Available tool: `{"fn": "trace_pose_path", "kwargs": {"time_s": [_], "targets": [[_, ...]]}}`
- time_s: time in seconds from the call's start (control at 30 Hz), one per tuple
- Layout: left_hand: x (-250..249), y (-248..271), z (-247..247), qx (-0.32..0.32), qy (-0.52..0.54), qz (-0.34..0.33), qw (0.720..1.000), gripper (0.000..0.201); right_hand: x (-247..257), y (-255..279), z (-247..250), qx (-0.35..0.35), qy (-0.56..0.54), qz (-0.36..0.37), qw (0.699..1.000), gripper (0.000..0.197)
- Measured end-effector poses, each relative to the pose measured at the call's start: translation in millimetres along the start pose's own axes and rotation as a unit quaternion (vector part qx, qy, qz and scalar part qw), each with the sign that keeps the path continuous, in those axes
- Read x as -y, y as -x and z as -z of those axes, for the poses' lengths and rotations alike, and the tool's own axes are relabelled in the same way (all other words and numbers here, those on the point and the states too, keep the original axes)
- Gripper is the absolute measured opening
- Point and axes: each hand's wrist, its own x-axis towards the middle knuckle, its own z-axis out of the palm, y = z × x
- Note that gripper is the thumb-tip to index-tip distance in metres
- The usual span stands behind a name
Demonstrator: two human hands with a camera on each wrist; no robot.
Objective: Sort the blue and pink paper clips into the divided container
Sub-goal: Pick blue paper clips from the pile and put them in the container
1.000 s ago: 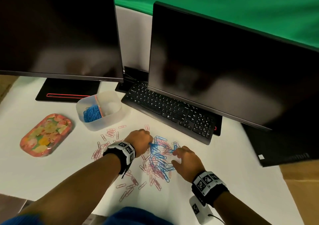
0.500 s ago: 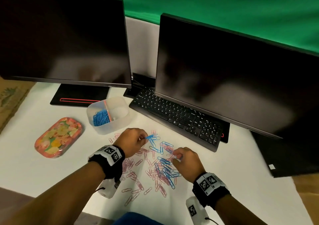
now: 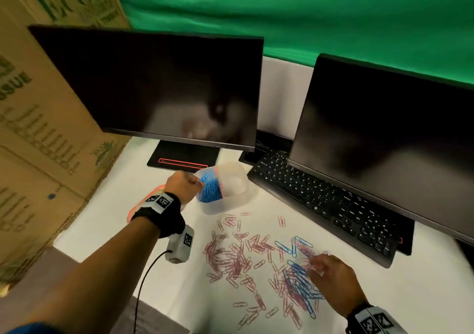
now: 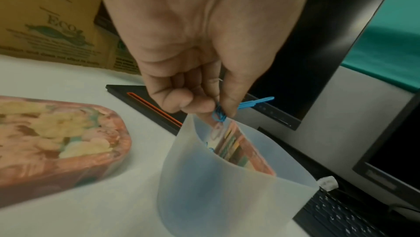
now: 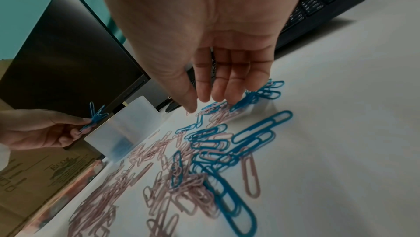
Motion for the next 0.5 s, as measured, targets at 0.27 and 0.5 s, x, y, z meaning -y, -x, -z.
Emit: {"fn": "trace_pose_path", "kwargs": {"time_s": [0.27,0.5], "targets": [[-7,-4,1,0.054,0.168,0.028,0.984,0.018,32,10,-1,-0.009,-0.071,-0.037,0.997,0.016],[-22,51,-21,0.15,0.372,-0.006,0.916,0.011,164,-11,-31,0.111,-0.291,0.024,0.95,0.031]]}}
